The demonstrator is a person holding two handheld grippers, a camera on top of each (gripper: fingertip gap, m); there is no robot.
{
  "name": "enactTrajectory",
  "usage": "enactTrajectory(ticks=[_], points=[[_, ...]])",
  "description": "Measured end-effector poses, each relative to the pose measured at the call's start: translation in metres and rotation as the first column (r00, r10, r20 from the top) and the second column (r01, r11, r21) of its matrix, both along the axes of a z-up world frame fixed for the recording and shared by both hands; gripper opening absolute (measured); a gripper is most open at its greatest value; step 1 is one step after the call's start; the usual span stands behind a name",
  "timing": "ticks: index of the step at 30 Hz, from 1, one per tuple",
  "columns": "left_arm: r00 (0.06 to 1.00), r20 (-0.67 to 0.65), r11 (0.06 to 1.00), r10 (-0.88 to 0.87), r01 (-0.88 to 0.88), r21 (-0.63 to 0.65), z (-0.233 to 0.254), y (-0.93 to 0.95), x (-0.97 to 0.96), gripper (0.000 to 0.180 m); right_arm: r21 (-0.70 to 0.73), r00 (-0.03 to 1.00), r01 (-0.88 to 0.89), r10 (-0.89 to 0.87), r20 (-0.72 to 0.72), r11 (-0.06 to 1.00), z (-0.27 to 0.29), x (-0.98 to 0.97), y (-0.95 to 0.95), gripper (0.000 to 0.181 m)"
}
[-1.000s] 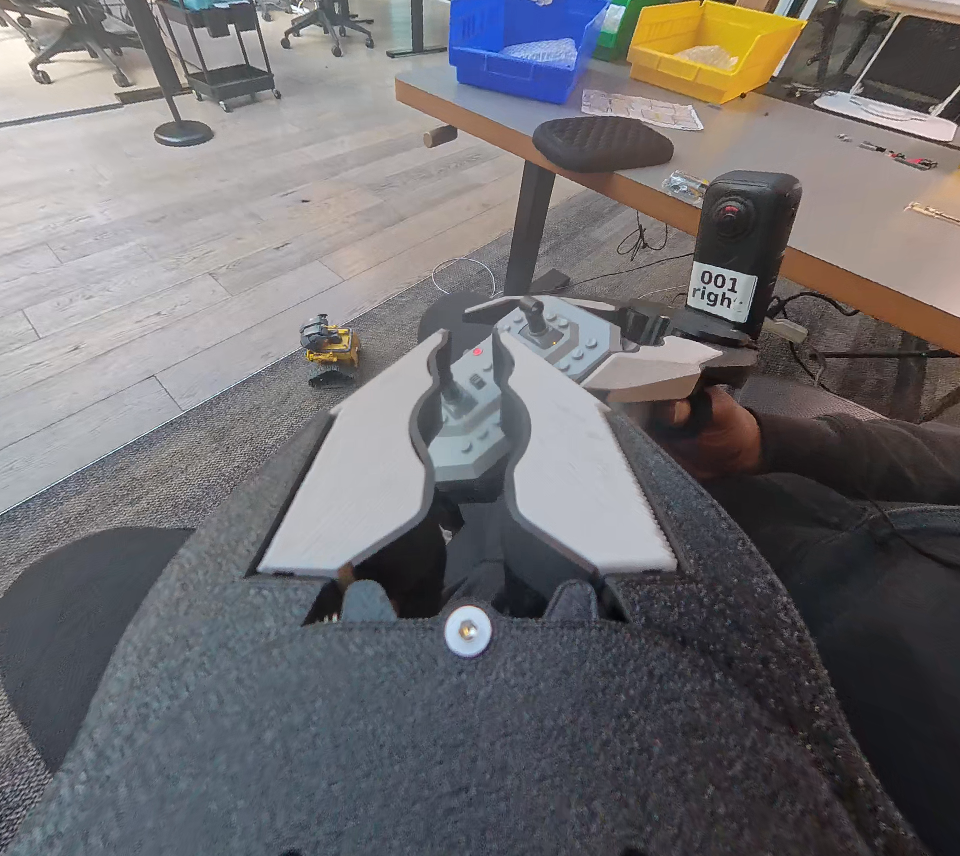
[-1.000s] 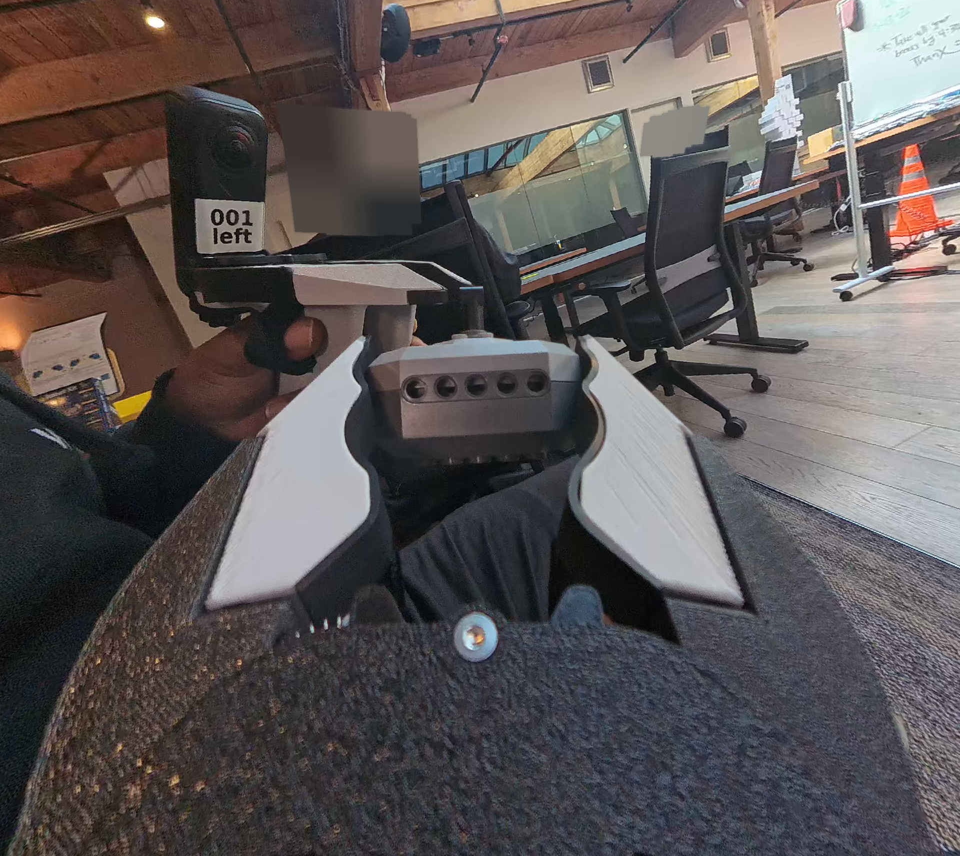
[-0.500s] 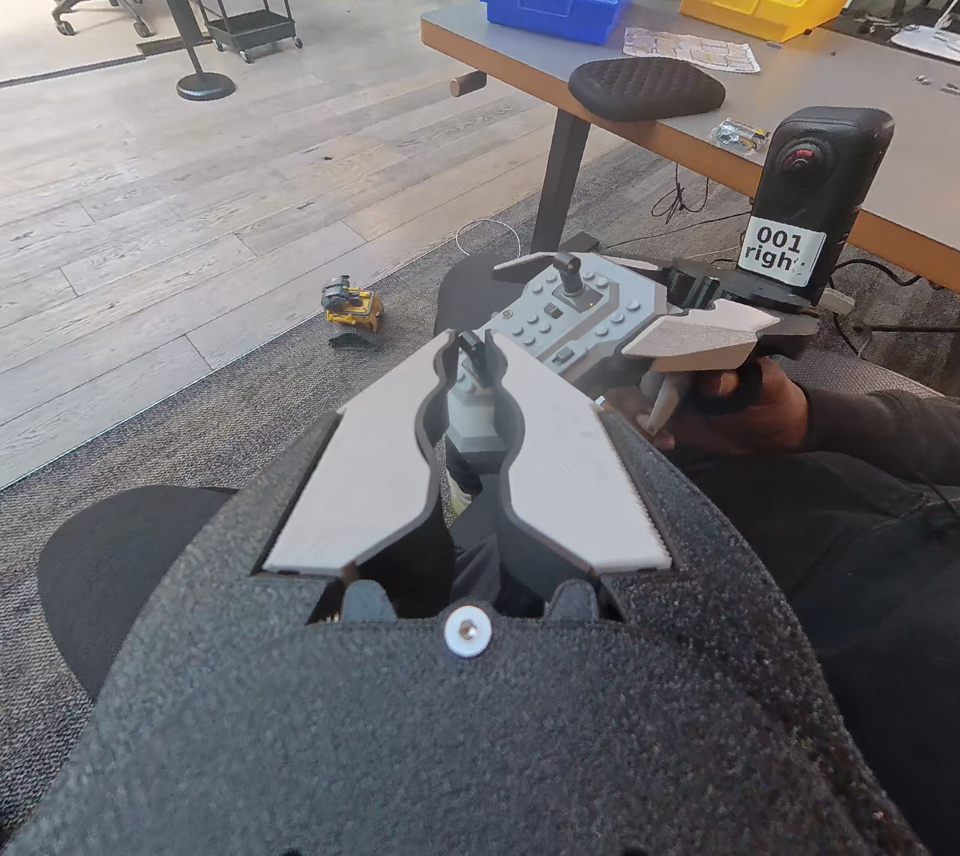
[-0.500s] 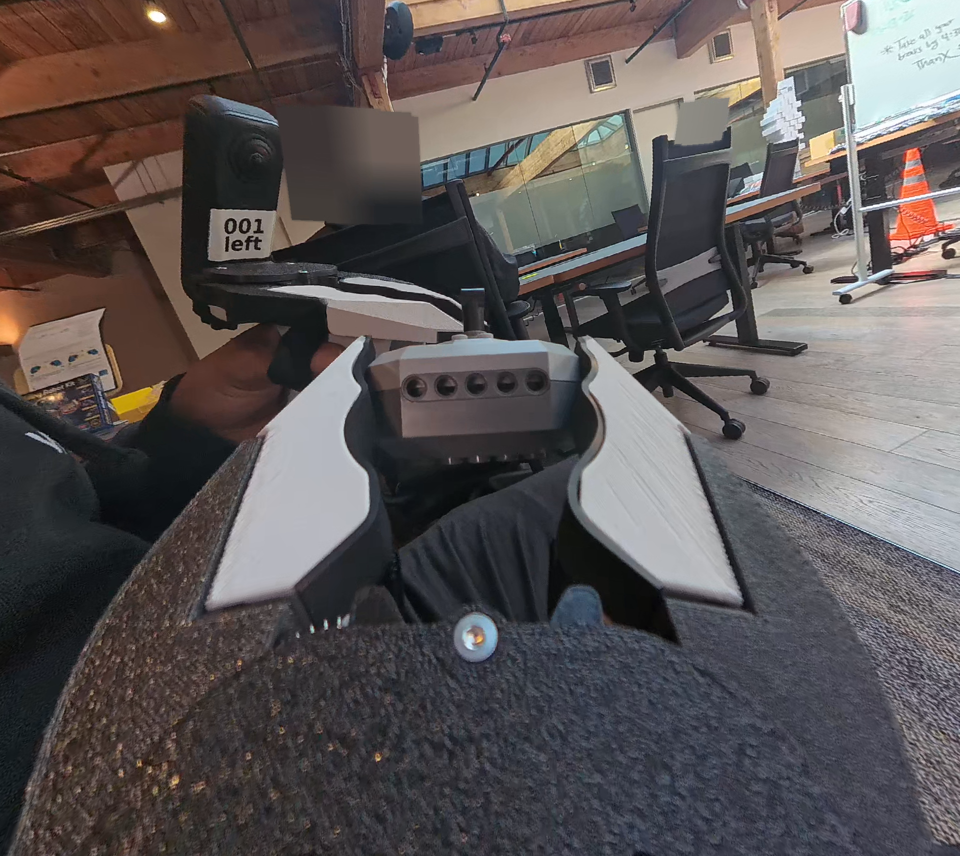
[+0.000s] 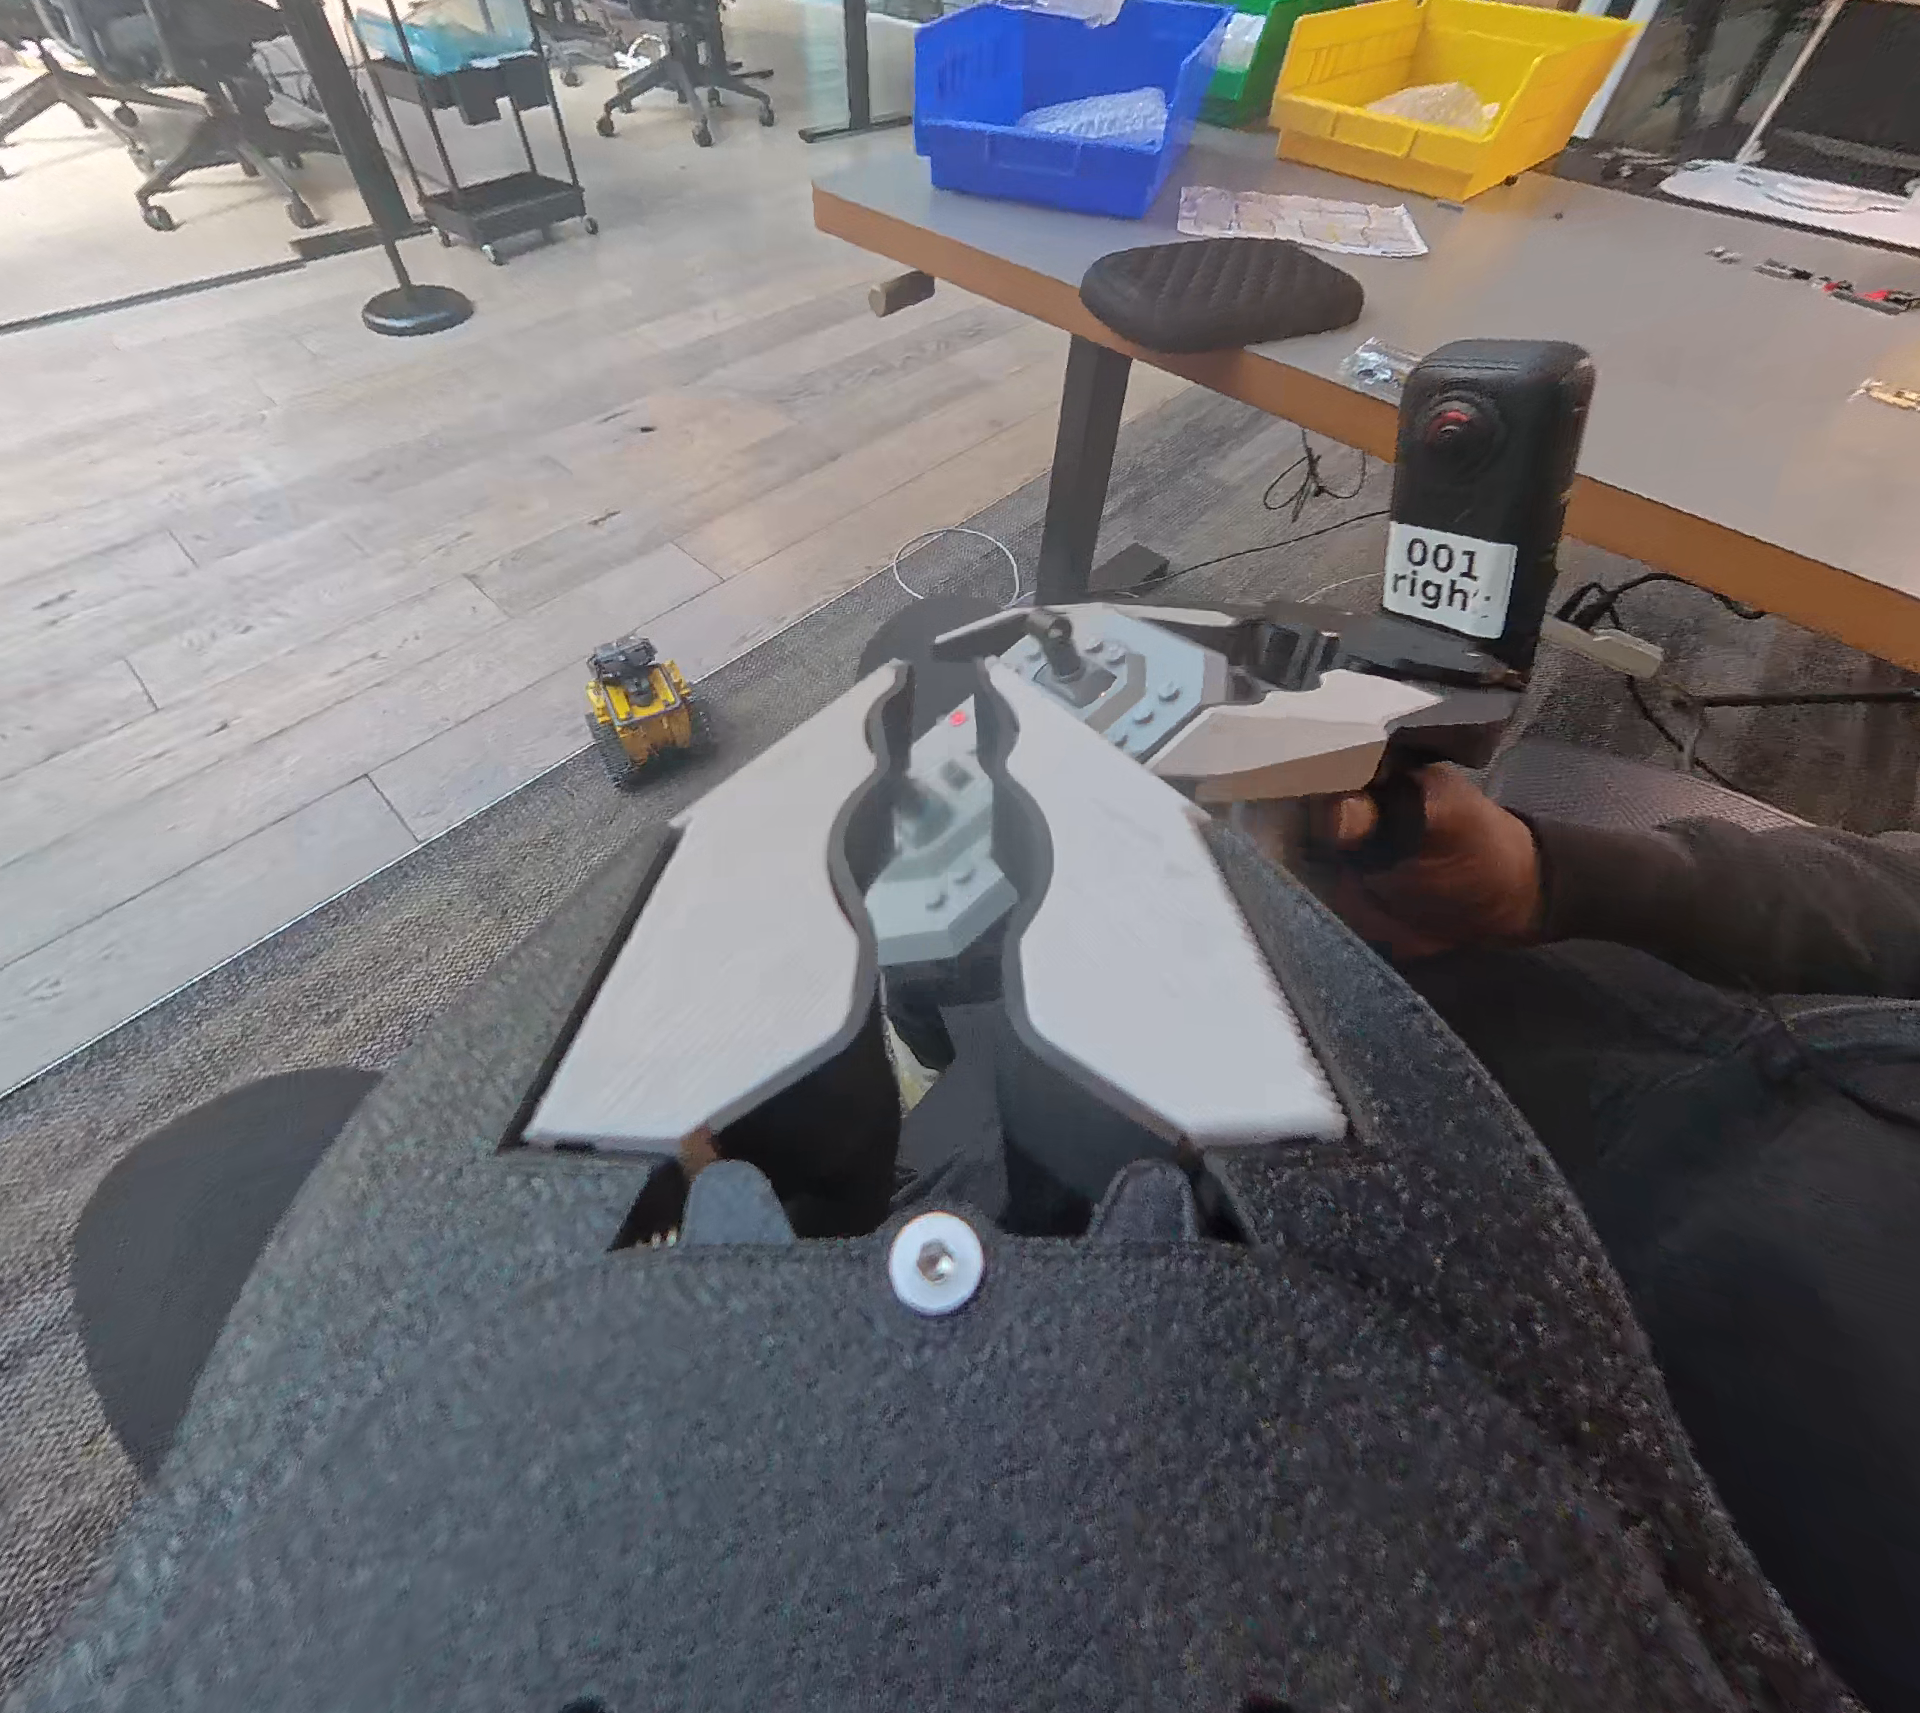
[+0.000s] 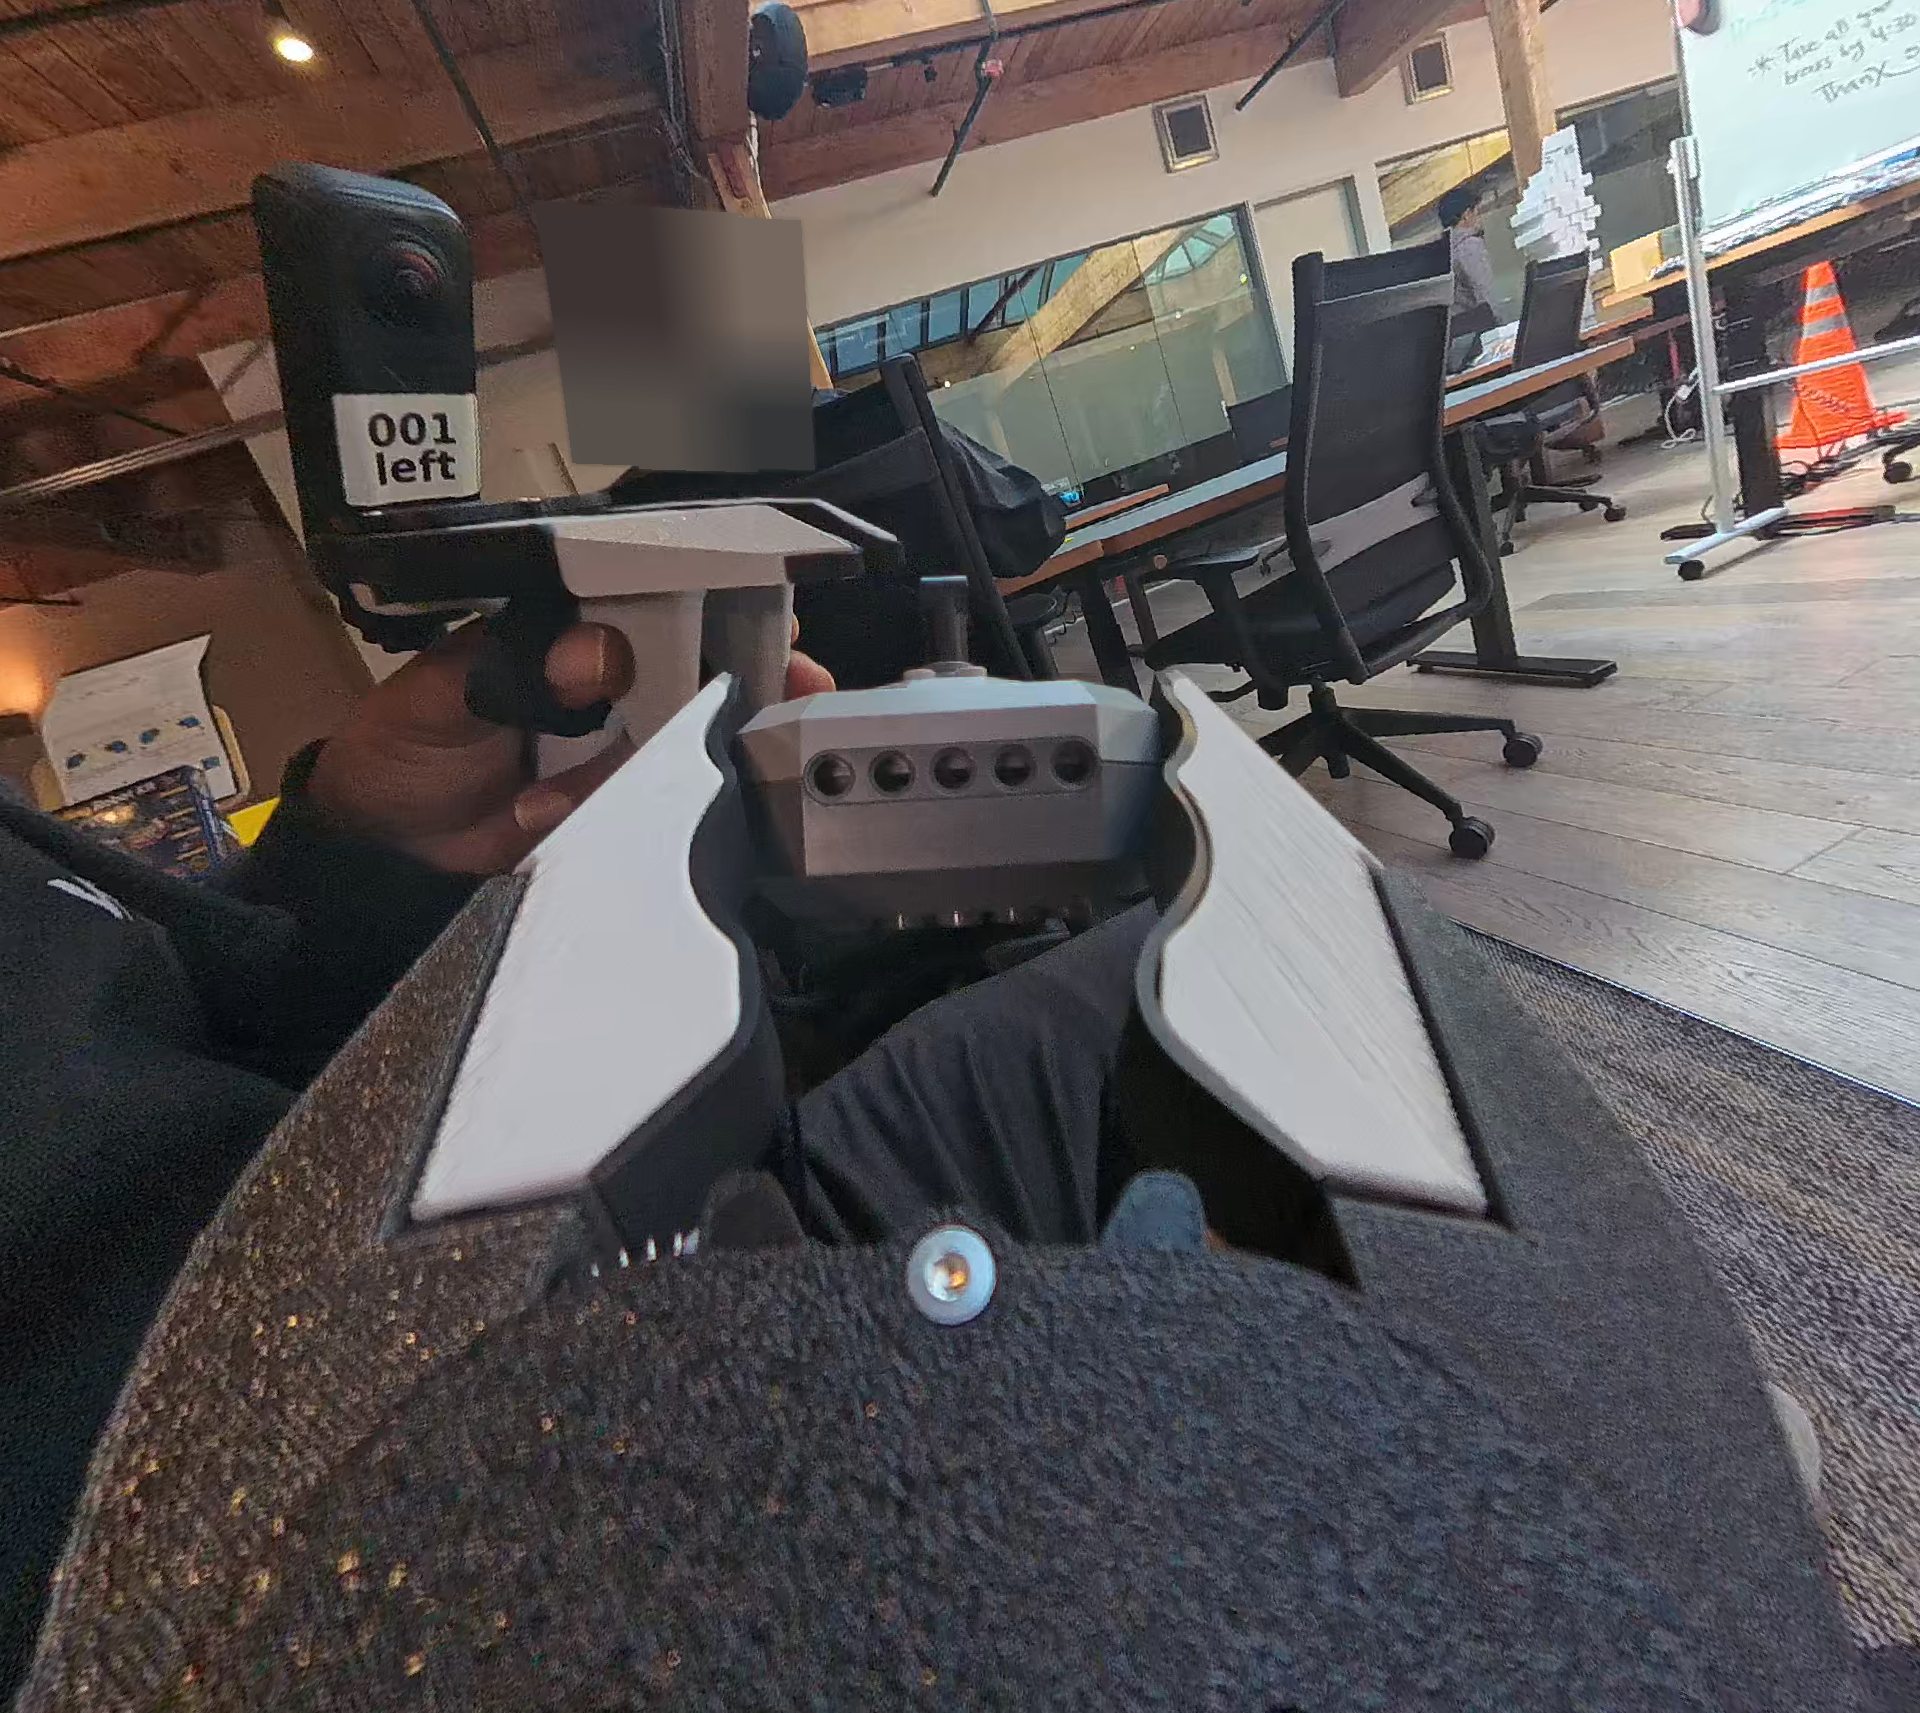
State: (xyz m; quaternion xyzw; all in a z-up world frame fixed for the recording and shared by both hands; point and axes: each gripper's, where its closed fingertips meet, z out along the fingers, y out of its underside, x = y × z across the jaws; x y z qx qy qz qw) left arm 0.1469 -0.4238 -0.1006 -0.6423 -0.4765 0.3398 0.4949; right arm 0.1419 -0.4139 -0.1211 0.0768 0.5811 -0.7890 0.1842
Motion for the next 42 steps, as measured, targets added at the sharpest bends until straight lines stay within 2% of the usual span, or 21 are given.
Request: enactTrajectory(ticks=[2, 6, 26, 33, 42], points=[[0.999, 0.018, 0.999, -0.044, 0.044, 0.007, -0.004, 0.013, -0.002, 0.013, 0.015, 1.000, -0.008, 0.008, -0.019, 1.000, -0.002, 0.005, -0.003, 0.075], [0.993, 0.064, 0.995, -0.097, 0.097, 0.006, -0.017, 0.027, -0.004, 0.007, 0.038, 0.999, -0.014, 0.016, -0.047, 0.999, -0.004, 0.011, -0.006, 0.075], [0.992, 0.069, 0.995, -0.102, 0.101, 0.021, -0.018, 0.027, -0.008, 0.005, 0.048, 0.998, 0.003, -0.001, -0.057, 0.999, -0.006, 0.009, -0.004, 0.075], [0.998, 0.048, 0.997, -0.050, 0.047, 0.069, -0.010, 0.003, -0.003, 0.018, 0.009, 1.000, 0.022, -0.022, -0.019, 1.000, 0.001, -0.002, 0.004, 0.076], [0.995, 0.074, 0.989, -0.065, 0.054, 0.137, -0.016, -0.003, -0.002, 0.017, -0.031, 1.000, 0.007, -0.008, -0.004, 0.999, 0.007, -0.002, 0.009, 0.075]])
